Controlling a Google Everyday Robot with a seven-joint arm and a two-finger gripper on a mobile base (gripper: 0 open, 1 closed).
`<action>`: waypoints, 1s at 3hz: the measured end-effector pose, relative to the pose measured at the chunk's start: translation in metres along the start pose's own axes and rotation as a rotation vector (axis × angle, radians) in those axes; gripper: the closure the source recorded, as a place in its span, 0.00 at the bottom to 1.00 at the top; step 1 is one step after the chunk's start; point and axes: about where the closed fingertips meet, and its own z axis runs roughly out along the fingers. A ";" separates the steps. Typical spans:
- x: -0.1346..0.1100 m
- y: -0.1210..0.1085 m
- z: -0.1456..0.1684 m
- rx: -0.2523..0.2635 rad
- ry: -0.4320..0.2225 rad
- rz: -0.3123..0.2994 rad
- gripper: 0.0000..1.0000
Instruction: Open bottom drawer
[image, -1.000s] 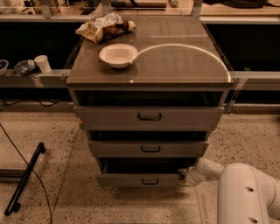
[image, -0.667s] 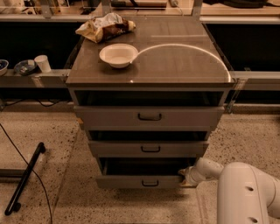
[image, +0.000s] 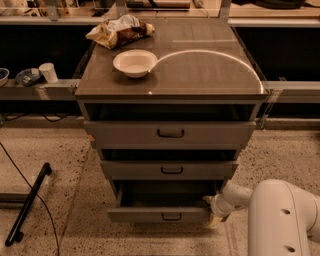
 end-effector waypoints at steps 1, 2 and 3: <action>-0.013 0.024 -0.002 -0.056 0.017 -0.015 0.30; -0.022 0.047 -0.002 -0.106 0.003 -0.020 0.39; -0.025 0.053 -0.003 -0.116 -0.011 -0.013 0.50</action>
Offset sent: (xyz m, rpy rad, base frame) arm -0.0749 0.0206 0.0005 -0.0179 0.1442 0.0760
